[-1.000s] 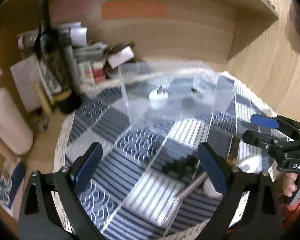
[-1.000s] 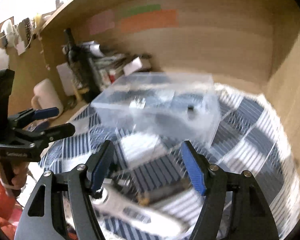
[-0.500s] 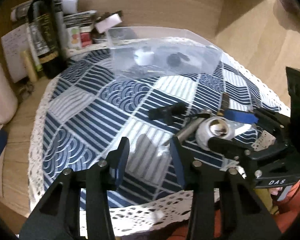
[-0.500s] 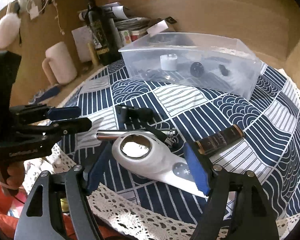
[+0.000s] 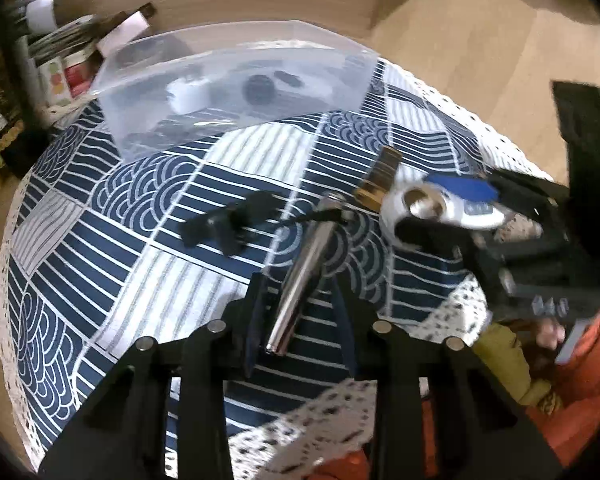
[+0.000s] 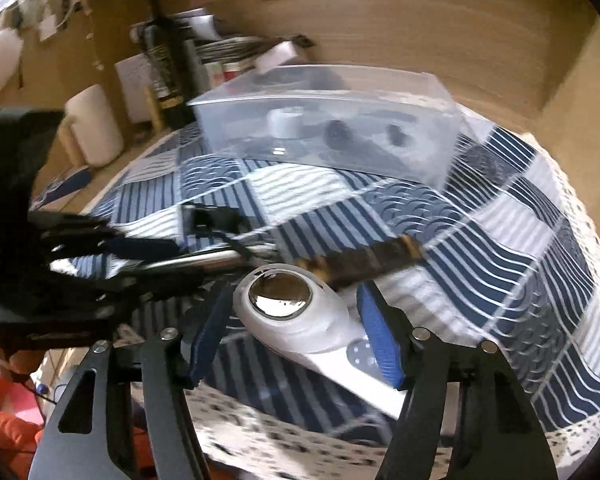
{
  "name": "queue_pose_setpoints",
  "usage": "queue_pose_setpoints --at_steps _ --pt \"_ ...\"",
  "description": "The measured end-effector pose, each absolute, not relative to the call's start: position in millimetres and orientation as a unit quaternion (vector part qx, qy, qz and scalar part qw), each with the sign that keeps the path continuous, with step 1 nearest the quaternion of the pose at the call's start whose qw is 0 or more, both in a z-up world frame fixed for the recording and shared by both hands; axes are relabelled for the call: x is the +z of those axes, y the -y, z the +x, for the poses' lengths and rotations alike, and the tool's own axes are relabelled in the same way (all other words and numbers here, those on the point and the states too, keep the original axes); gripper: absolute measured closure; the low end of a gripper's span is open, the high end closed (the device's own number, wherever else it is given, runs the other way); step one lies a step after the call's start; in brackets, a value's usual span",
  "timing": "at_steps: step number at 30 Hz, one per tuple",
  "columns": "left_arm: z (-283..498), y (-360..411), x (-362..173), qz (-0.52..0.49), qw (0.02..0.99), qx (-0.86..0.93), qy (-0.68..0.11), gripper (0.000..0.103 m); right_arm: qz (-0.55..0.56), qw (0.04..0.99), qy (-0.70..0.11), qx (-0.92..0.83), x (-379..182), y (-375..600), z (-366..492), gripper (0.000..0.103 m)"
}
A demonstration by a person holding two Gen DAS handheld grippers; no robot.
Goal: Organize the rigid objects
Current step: 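Grasp the silver cylinder with the left gripper while the right grasps the white device, then place the silver cylinder and white device into the box with both grippers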
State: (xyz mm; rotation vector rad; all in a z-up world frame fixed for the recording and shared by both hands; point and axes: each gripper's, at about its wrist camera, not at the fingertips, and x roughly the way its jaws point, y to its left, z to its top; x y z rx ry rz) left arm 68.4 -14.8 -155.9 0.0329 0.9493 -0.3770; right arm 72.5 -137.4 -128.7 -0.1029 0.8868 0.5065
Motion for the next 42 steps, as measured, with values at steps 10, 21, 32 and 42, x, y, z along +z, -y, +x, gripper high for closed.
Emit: queue_pose_setpoints --at_steps 10,21,32,42 --pt "92.7 40.8 -160.3 0.047 0.872 -0.184 -0.451 0.070 -0.074 0.850 -0.456 0.252 -137.9 150.5 80.3 0.044" --pt "100.9 21.2 -145.8 0.012 0.887 -0.158 -0.433 0.088 -0.058 0.868 -0.432 0.237 -122.1 159.0 86.4 0.064" --pt "103.5 -7.9 -90.6 -0.034 0.924 -0.131 -0.357 0.088 -0.033 0.904 -0.369 0.216 -79.8 162.8 107.0 0.065" --pt "111.8 -28.8 -49.0 -0.052 0.944 -0.110 -0.305 0.088 -0.015 0.931 -0.308 0.197 -35.0 166.8 128.3 0.065"
